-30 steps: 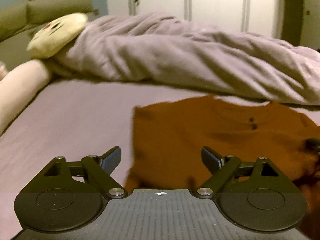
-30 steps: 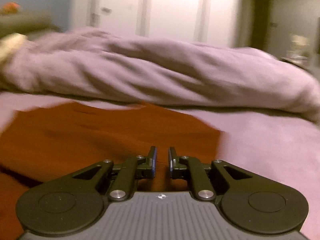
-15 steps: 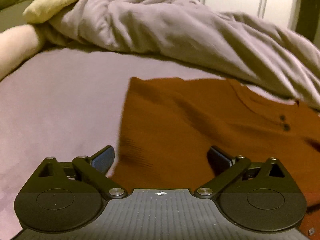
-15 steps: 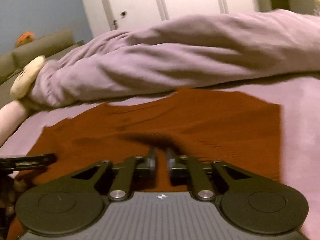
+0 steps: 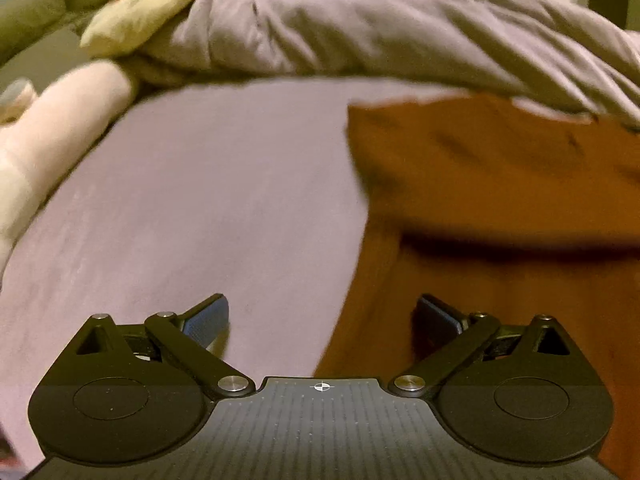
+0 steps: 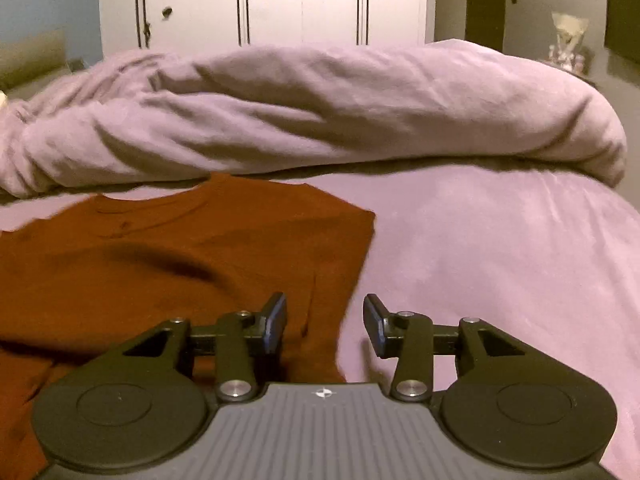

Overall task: Fold small clothes
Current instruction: 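Grasp the cardigan hem with both tools and lift it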

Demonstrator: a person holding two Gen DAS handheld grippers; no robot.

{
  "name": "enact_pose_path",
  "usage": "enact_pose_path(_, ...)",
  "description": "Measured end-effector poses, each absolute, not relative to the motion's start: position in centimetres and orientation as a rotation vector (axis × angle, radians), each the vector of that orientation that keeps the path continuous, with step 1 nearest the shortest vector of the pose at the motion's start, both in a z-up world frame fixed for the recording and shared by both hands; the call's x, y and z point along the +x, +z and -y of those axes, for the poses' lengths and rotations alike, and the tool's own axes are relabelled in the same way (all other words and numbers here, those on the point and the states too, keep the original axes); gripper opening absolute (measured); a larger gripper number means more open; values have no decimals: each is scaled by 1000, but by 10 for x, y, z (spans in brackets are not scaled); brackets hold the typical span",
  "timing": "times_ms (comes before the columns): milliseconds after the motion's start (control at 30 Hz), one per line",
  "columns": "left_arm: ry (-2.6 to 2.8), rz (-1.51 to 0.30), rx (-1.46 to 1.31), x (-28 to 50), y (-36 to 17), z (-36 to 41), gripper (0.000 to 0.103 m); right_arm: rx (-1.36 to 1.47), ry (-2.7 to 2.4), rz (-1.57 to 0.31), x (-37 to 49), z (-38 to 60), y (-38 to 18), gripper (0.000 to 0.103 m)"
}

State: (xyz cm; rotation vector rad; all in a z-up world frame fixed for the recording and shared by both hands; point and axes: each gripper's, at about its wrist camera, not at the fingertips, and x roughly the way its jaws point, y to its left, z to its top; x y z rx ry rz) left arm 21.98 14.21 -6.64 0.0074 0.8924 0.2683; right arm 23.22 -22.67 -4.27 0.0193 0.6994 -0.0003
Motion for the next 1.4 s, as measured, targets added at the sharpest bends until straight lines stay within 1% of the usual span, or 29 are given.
enact_pose_path(33,256,-908,-7,203,-68,-144,103,18,8,-715,217,229,-39,45)
enact_pose_path(67,243,-915,-28,185,-69,-146,103,20,16,-734,199,232,-37,51)
enact_pose_path(133,236,-923,-78,155,-68,-149,103,33,38,-782,159,239,-37,56)
enact_pose_path(300,220,-969,-189,106,-69,-152,102,147,34,-907,83,260,-47,56)
enact_pose_path(367,223,-993,-195,95,-72,-149,101,174,36,-924,66,264,-51,56)
enact_pose_path(433,213,-1002,-200,86,-73,-147,92,184,45,-935,53,266,-51,56)
enact_pose_path(567,200,-1021,-138,78,-71,-132,87,220,89,-979,39,265,-52,56)
enact_pose_path(633,195,-1028,-151,79,-70,-129,79,253,114,-993,32,267,-55,55)
enact_pose_path(700,191,-1037,-168,79,-69,-127,75,266,129,-993,27,266,-57,54)
enact_pose_path(800,174,-1043,-170,80,-68,-123,66,291,147,-999,21,266,-56,44)
enact_pose_path(833,169,-1042,-168,76,-67,-122,63,303,152,-1001,20,266,-56,39)
enact_pose_path(867,167,-1043,-164,76,-67,-120,62,315,159,-1004,19,267,-57,35)
enact_pose_path(933,162,-1044,-164,76,-67,-119,58,328,160,-1004,18,268,-57,32)
enact_pose_path(967,159,-1045,-169,77,-67,-120,57,332,161,-1002,17,269,-58,29)
enact_pose_path(1033,156,-1046,-180,76,-67,-122,52,346,168,-1005,16,269,-60,26)
enact_pose_path(1067,152,-1048,-185,76,-66,-123,51,353,173,-1006,16,269,-60,22)
enact_pose_path(1133,150,-1050,-192,75,-66,-125,44,361,180,-1009,16,270,-60,20)
enact_pose_path(1267,140,-1057,-215,74,-65,-131,36,375,183,-1015,17,271,-61,18)
enact_pose_path(1300,137,-1058,-223,73,-64,-133,33,382,182,-1017,17,272,-61,18)
enact_pose_path(1400,125,-1063,-257,72,-64,-141,33,396,178,-1021,18,272,-62,18)
